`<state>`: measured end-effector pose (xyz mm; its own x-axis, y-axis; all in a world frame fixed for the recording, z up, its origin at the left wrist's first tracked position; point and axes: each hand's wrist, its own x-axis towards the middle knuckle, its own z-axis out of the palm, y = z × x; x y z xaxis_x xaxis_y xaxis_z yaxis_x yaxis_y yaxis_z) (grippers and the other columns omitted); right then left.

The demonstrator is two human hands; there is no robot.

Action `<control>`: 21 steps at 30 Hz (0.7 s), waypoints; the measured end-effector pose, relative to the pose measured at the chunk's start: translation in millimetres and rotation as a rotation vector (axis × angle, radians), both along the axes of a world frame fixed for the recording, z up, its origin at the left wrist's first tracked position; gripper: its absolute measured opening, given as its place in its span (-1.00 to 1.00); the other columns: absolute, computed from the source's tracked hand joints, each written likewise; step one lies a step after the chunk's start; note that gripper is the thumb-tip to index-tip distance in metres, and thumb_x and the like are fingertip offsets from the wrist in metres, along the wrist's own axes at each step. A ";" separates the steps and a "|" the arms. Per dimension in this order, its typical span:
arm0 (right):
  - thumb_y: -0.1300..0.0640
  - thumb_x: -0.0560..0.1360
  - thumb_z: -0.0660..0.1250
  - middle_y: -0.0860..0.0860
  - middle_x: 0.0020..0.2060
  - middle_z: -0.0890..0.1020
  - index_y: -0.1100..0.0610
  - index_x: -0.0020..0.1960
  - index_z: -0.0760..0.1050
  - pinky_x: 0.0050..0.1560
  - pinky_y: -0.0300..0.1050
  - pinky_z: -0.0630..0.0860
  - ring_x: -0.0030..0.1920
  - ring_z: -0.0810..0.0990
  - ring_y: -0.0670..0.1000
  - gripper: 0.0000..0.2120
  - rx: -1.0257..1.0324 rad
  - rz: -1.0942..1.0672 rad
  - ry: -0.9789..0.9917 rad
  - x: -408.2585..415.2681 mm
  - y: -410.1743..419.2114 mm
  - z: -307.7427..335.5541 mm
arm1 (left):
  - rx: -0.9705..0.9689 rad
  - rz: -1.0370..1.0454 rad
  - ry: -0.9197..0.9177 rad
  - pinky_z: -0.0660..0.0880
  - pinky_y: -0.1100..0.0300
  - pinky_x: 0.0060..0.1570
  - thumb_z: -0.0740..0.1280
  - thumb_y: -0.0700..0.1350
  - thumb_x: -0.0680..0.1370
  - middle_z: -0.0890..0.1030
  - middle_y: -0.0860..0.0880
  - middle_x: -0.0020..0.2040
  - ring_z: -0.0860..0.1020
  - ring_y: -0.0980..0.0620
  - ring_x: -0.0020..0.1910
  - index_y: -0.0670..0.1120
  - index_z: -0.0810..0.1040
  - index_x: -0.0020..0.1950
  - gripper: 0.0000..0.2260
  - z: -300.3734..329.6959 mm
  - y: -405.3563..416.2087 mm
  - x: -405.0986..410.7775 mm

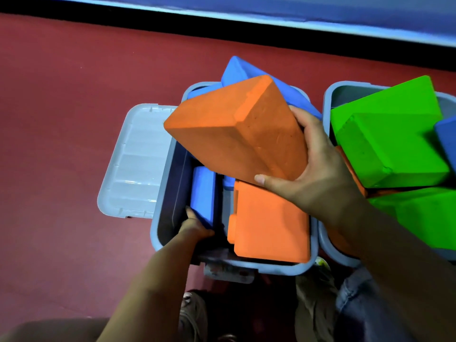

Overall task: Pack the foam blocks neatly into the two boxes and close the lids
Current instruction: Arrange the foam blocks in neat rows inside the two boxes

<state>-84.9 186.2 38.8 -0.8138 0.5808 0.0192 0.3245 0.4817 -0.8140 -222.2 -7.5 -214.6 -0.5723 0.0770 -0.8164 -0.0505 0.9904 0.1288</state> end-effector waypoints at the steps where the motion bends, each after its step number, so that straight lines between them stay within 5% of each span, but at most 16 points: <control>1: 0.00 0.20 0.60 -0.14 0.34 0.37 -0.07 0.46 0.18 0.34 -0.16 0.35 0.33 0.36 -0.16 -0.05 0.001 0.004 -0.006 -0.7 0.9 -0.2 | 0.009 -0.004 0.012 0.36 0.04 0.30 0.52 0.02 0.37 0.32 -0.21 0.43 0.39 -0.17 0.35 -0.03 -0.38 0.52 0.14 -0.8 -1.7 0.1; 9: 0.02 0.20 0.61 -0.08 0.33 0.40 -0.01 0.46 0.18 0.32 -0.14 0.36 0.31 0.39 -0.12 -0.05 -0.010 0.003 0.000 1.2 4.7 2.3 | 0.045 -0.070 0.123 0.44 0.05 0.19 0.45 0.14 0.35 0.41 -0.18 0.35 0.47 -0.16 0.26 -0.03 -0.32 0.53 0.08 8.6 -4.2 5.3; 16: -0.01 0.20 0.60 -0.08 0.34 0.39 -0.04 0.46 0.16 0.32 -0.12 0.37 0.31 0.39 -0.11 -0.04 -0.024 -0.009 -0.018 1.8 6.4 3.4 | 0.042 -0.237 0.261 0.45 0.10 -0.14 0.35 0.25 0.37 0.52 -0.16 0.09 0.55 -0.14 0.05 0.13 -0.28 0.54 -0.01 26.4 -2.0 10.0; 21: -0.03 0.20 0.60 -0.08 0.33 0.40 -0.08 0.45 0.15 0.31 -0.10 0.39 0.30 0.40 -0.10 -0.04 -0.059 -0.029 -0.014 0.6 7.8 3.7 | 0.081 -0.237 0.394 0.43 0.08 -0.13 0.30 0.27 0.37 0.49 -0.14 0.08 0.52 -0.17 0.07 0.14 -0.04 0.52 -0.17 37.3 -0.7 14.2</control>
<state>-84.3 194.0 42.5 -0.7968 0.6036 -0.0273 0.3492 0.4231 -0.8361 -208.0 -8.1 -177.3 -0.7969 0.2973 -0.5259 0.2439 0.9548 0.1701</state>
